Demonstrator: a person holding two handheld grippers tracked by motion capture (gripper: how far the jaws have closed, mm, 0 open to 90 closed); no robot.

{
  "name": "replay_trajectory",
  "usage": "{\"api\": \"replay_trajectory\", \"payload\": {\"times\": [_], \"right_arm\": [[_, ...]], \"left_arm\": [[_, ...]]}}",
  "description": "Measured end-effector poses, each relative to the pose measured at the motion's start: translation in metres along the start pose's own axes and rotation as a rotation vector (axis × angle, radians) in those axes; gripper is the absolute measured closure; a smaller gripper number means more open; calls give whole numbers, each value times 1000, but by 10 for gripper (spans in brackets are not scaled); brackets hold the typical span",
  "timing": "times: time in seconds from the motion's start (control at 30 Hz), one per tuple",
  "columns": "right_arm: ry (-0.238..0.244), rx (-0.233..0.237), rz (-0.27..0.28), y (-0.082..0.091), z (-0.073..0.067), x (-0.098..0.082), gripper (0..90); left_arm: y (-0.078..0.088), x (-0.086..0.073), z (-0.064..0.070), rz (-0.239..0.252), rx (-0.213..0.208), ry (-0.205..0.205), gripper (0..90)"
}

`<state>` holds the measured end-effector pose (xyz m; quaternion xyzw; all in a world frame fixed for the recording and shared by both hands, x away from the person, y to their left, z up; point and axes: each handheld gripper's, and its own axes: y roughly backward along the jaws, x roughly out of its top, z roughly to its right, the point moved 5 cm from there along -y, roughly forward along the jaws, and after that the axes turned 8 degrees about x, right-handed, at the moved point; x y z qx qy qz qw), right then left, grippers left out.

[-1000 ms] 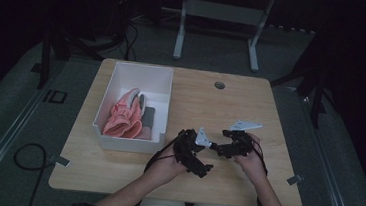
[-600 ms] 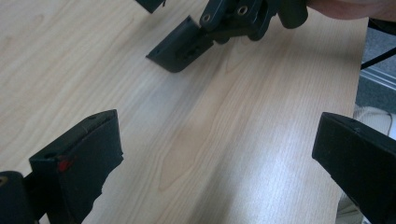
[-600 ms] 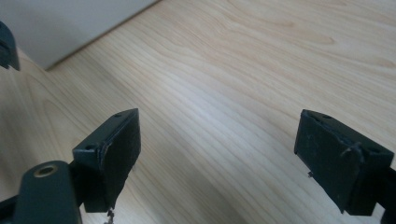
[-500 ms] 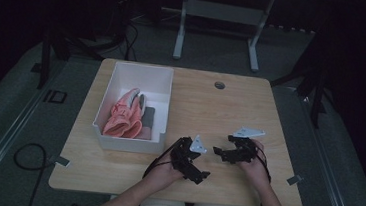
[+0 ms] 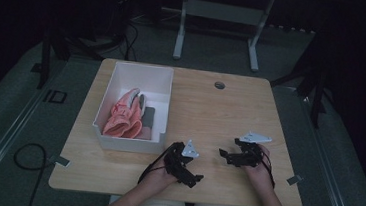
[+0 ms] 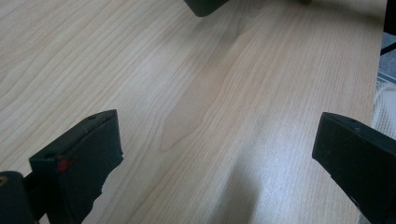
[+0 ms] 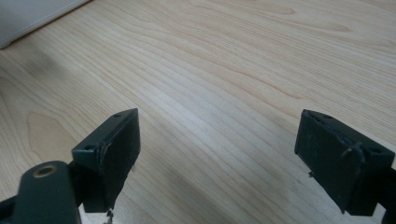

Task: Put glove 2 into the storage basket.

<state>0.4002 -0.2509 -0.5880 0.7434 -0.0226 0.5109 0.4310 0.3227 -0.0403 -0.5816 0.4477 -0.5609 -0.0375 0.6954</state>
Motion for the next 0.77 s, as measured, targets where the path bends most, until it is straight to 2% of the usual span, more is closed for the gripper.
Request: {"api": "replay_trajectory", "payload": {"times": [0.23,0.5,0.77], "right_arm": [[-4,-20,8,3,3,-5,142],[-10,-41,26,7,9,-10,142],[-10,-53,31,9,12,-11,142]], "left_arm": [[-1,-9,0,-8,-3,7,12],[-1,-17,0,4,-17,20,12],[-1,-17,0,11,-10,21,12]]}}
